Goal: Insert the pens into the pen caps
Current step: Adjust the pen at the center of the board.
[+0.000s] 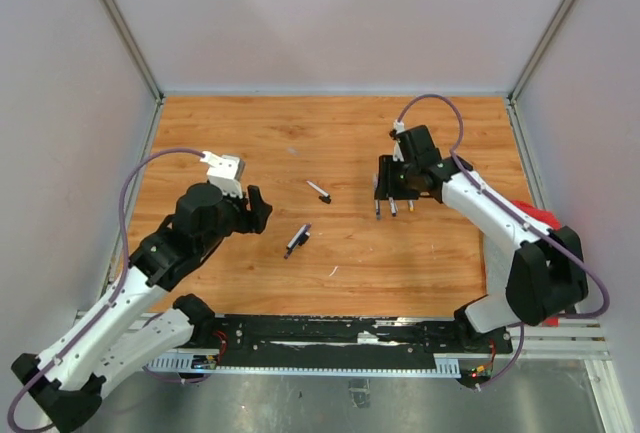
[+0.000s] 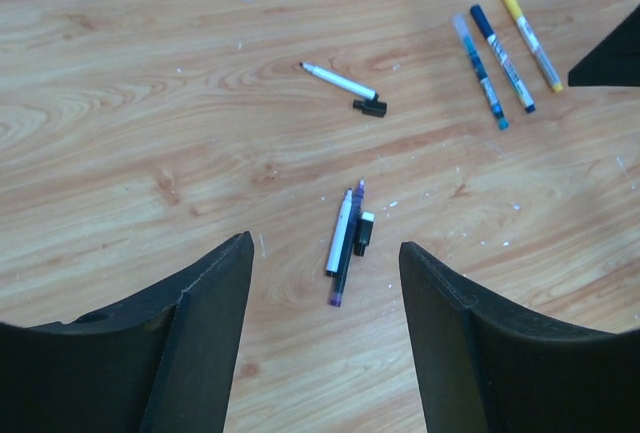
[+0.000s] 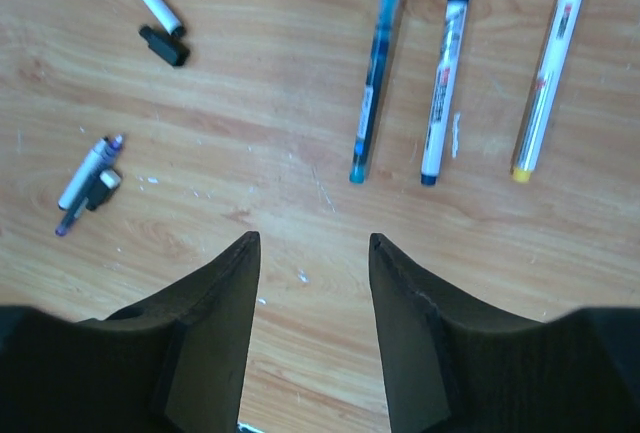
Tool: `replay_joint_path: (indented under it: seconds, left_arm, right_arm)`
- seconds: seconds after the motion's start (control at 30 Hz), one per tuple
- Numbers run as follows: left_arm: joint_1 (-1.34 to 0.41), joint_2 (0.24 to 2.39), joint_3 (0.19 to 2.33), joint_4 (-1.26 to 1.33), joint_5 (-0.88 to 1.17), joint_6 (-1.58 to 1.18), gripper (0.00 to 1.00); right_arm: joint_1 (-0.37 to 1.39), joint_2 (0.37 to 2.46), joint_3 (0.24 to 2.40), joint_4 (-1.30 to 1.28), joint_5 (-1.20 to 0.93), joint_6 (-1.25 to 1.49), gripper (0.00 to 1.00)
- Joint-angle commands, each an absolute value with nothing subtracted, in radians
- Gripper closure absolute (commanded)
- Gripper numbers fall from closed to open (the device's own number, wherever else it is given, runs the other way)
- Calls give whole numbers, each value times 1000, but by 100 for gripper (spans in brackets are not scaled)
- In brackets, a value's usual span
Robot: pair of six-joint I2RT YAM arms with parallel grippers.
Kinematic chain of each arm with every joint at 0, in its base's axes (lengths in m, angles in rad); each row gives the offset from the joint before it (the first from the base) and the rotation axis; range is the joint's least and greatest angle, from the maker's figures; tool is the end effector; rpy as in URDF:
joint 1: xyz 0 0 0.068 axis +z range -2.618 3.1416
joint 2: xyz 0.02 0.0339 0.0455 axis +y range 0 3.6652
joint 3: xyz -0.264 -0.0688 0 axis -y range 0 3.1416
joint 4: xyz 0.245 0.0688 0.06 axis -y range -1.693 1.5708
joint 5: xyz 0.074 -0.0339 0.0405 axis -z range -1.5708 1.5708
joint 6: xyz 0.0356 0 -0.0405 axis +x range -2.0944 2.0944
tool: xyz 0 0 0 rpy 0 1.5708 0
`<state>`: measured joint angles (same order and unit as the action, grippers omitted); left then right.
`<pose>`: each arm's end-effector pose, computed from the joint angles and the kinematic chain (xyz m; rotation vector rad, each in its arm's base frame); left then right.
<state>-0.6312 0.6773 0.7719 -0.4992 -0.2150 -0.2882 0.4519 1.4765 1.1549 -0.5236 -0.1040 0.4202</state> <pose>0.1276 -0.0839 0.3190 0.1991 1.9760 -0.3882 0.2855 0.1427 0.2740 -0.0882 2.4764 0.5141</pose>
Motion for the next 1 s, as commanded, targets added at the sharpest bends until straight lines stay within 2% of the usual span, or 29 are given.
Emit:
replay_joint_path:
  seconds: [0.0, 0.23, 0.53, 0.97]
  left_arm:
    - [-627, 767, 793, -473, -147, -287, 35]
    - [-627, 985, 756, -432, -60, -381, 35]
    - [-628, 1168, 705, -373, -51, -413, 54]
    - [-639, 1289, 612, -276, 5, -418, 63]
  right_arm:
    - [460, 1370, 1023, -405, -142, 445, 51]
    - [459, 1246, 926, -428, -202, 418, 50]
    - [460, 1201, 869, -442, -223, 410, 50]
    - [460, 1233, 838, -419, -265, 428, 49]
